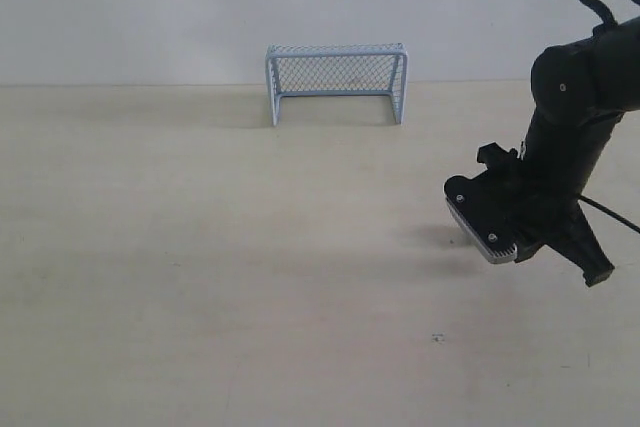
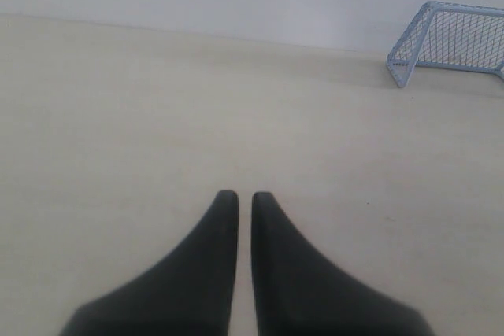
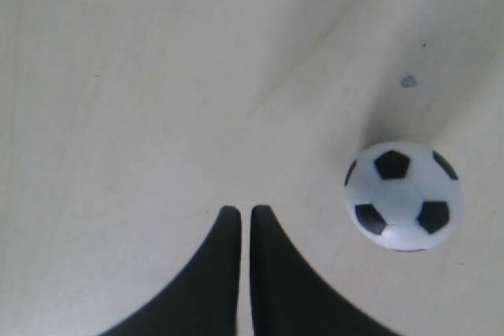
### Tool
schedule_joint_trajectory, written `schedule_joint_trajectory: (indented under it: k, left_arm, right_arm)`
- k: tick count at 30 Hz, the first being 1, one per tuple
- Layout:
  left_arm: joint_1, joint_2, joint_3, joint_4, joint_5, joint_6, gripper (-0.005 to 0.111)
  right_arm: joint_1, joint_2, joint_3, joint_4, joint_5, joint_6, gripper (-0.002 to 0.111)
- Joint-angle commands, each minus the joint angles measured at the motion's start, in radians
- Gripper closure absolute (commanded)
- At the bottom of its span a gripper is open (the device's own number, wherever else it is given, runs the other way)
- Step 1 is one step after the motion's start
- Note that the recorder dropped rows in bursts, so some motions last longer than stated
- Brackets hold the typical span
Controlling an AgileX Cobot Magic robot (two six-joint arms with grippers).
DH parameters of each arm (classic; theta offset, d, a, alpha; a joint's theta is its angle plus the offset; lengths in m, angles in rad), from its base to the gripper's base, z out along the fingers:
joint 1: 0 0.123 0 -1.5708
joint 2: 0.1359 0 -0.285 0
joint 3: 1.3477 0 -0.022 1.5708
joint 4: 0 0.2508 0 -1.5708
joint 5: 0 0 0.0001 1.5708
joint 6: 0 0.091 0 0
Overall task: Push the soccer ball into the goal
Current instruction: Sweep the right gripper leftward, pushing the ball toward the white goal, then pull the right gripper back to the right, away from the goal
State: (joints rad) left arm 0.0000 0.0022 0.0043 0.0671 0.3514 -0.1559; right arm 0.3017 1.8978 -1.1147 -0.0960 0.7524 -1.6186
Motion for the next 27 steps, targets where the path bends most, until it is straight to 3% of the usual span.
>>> schedule_joint_trajectory:
  k: [1, 6, 9, 11, 13, 15, 19, 27]
  left_arm:
    - [0.002, -0.002, -0.004, -0.005, -0.012, -0.009, 0.1]
    - [0.002, -0.002, -0.004, -0.005, -0.012, -0.009, 0.1]
    - [0.002, -0.002, -0.004, -0.005, -0.012, -0.009, 0.1]
    - [0.002, -0.002, -0.004, -0.005, -0.012, -0.009, 0.1]
    - [0.002, -0.002, -0.004, -0.005, -0.012, -0.009, 0.1]
    - [0.002, -0.002, -0.004, -0.005, -0.012, -0.009, 0.1]
    - [0.002, -0.002, -0.004, -0.005, -0.012, -0.009, 0.1]
    - [0.002, -0.002, -0.004, -0.005, -0.012, -0.009, 0.1]
  right_arm:
    - [-0.002, -0.002, -0.003, -0.004, 0.087, -0.01, 0.108]
    - [-0.002, -0.002, -0.003, 0.004, 0.14, -0.003, 0.108]
    - [-0.001, 0.012, -0.019, 0.096, -0.044, -0.08, 0.108]
    - [0.011, 0.06, -0.103, 0.311, -0.274, -0.231, 0.108]
    - [0.028, 0.079, -0.222, 0.513, -0.367, -0.349, 0.108]
    - [0.034, 0.045, -0.301, 0.702, -0.444, -0.327, 0.108]
    - [0.03, -0.042, -0.26, 0.635, -0.386, -0.31, 0.108]
    - [0.019, -0.136, -0.019, 0.481, -0.365, -0.178, 0.108]
